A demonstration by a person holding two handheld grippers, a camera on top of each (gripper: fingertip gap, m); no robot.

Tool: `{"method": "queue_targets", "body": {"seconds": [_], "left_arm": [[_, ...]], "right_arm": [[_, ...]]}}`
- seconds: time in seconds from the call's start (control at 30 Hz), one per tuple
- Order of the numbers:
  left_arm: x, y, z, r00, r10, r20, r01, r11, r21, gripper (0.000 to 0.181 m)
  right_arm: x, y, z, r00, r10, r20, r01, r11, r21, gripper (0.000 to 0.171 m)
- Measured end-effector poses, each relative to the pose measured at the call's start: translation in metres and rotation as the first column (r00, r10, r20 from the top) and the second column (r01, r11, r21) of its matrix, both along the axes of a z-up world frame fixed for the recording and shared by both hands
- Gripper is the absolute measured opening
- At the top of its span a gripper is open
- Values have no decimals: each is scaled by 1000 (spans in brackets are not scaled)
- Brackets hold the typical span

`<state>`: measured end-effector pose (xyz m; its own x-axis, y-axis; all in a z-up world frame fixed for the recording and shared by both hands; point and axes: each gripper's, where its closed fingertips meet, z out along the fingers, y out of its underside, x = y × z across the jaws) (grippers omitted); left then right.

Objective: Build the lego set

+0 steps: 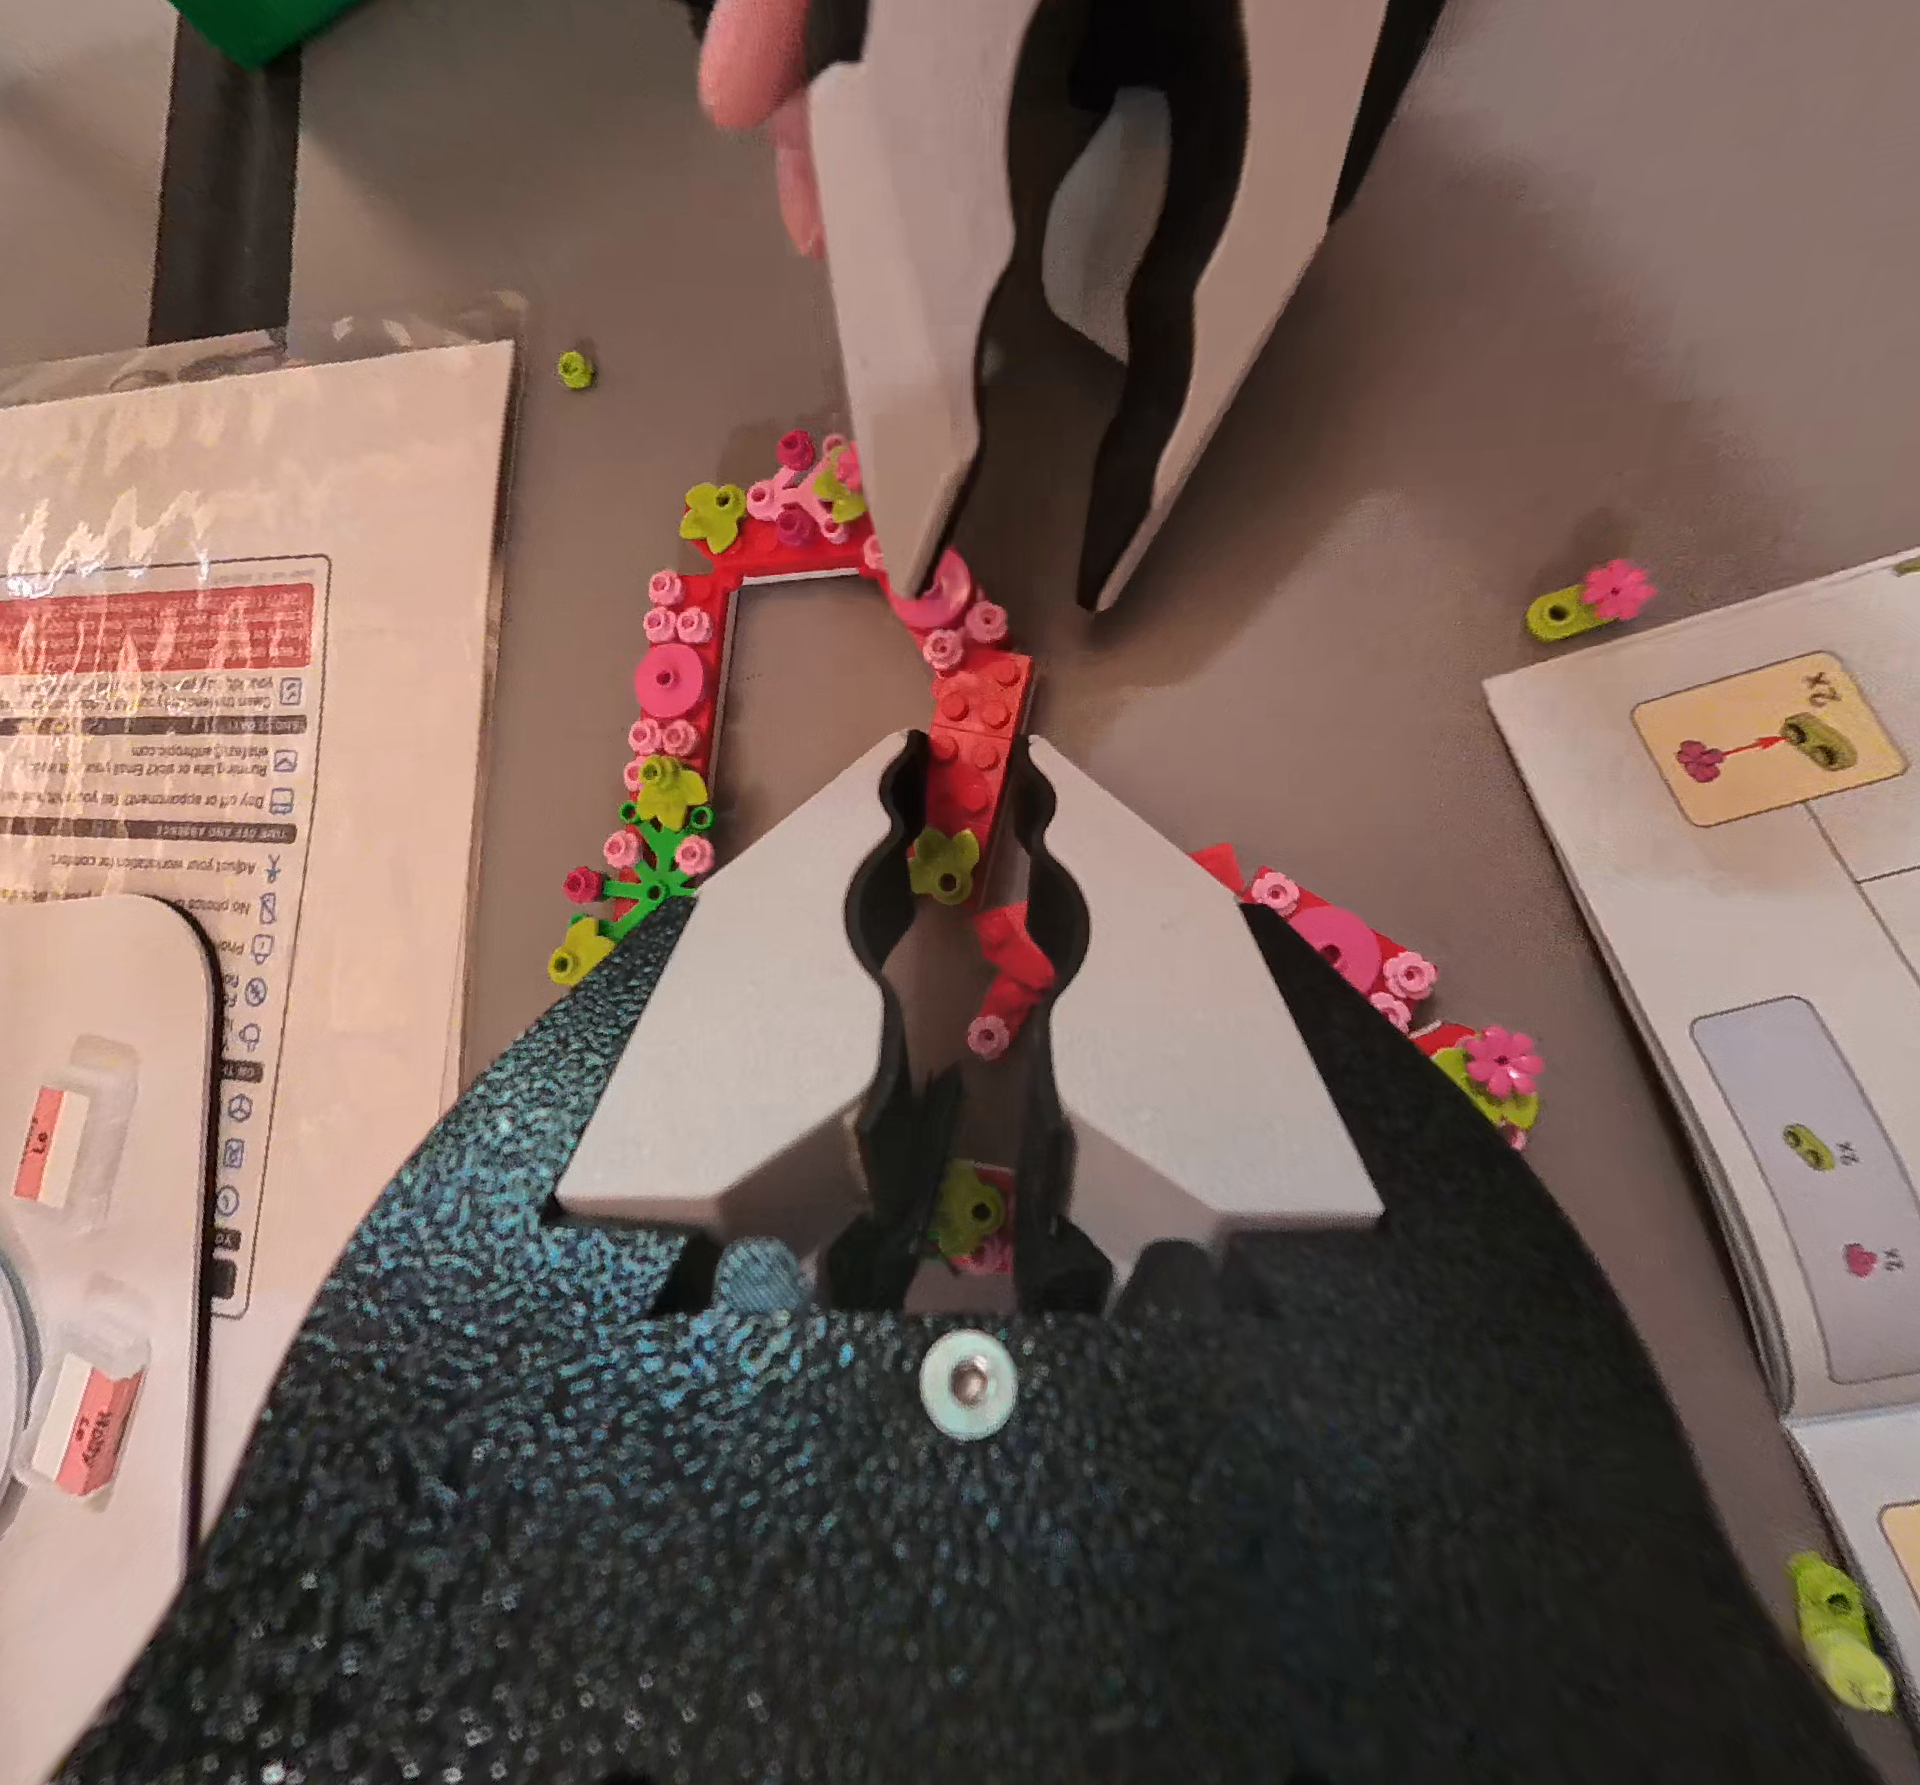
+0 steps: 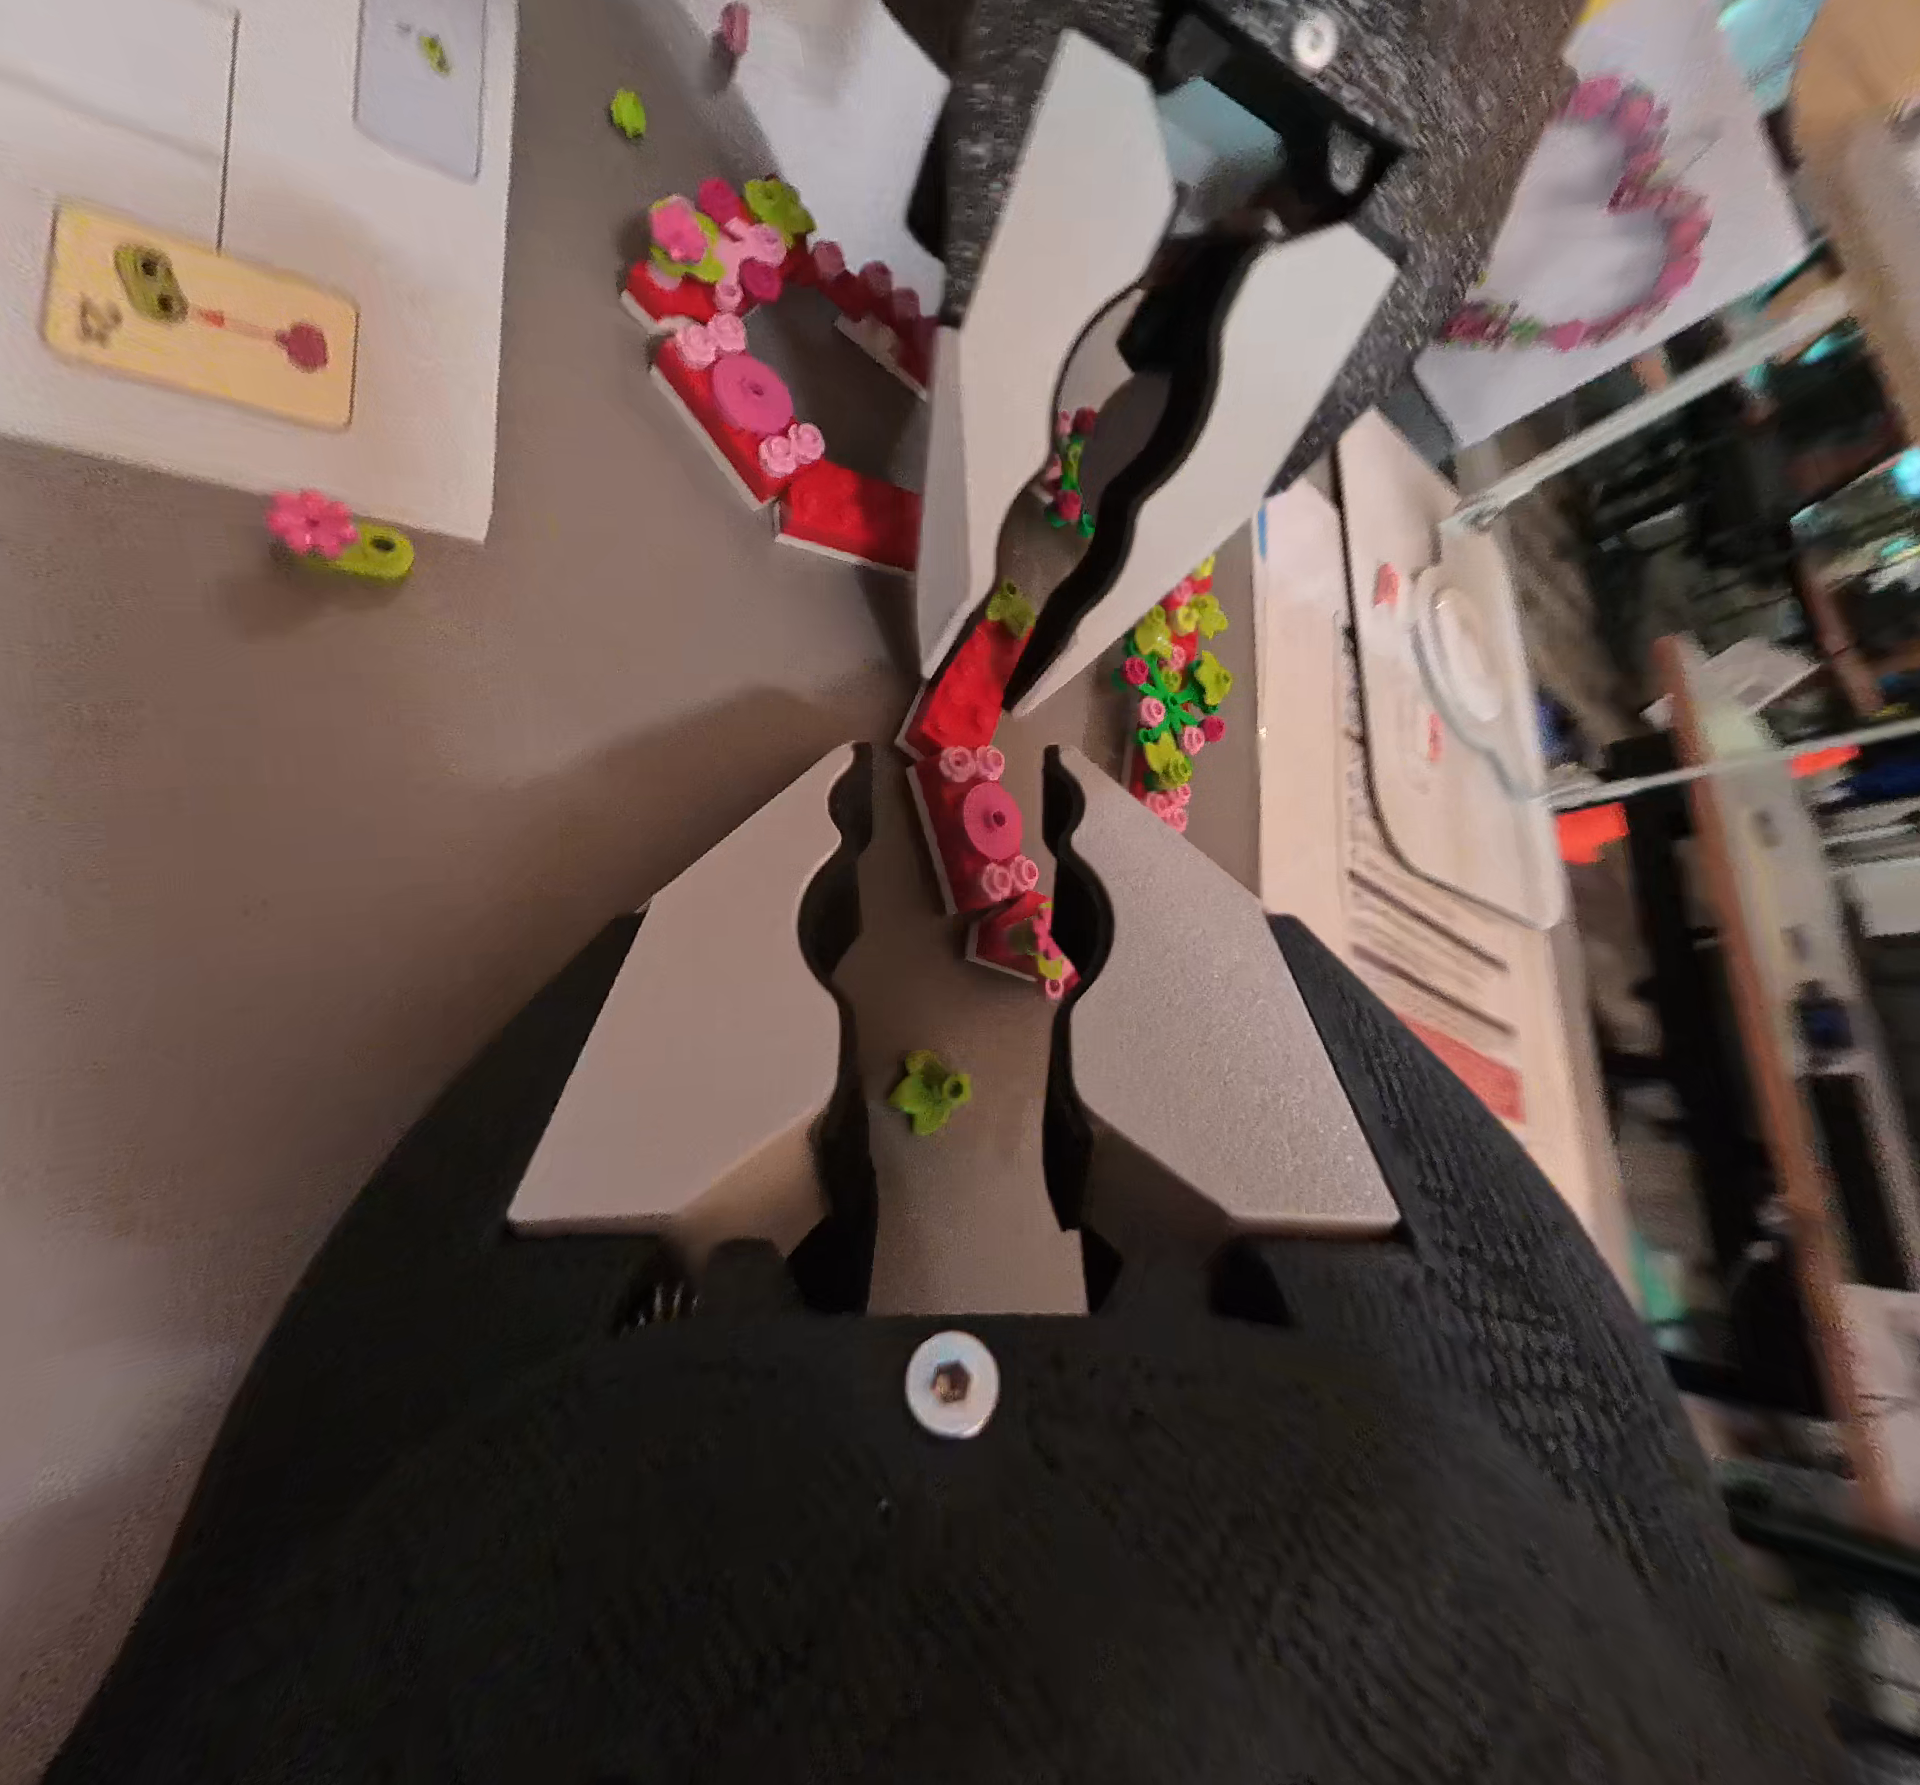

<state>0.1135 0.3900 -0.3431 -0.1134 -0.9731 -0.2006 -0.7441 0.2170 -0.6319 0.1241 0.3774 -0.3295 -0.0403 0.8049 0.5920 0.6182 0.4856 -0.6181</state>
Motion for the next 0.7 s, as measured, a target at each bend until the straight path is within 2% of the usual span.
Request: {"method": "queue_targets", "body": {"seconds": [0.13,0.23,0.33,0.4,0.7], "left_arm": [[0,1,8,999,20,42,-18,999,-40,15],[1,0,12,997,30,70,-25,997,-70,15],[1,0,15,996,36,87,-28,996,-87,15],[1,0,15,995,36,89,-28,996,-90,15],[2,-1,16,995,36,94,-26,994,-103,15]], "right_arm": [[2,3,2,998,21,66,-38,961,275,32],[1,5,4,994,9,113,-61,885,463,31],[0,8,6,988,-14,152,-78,808,585,29],[0,7,7,987,-12,161,-93,775,625,26],[-2,7,4,981,-14,191,-121,727,676,18]]}}
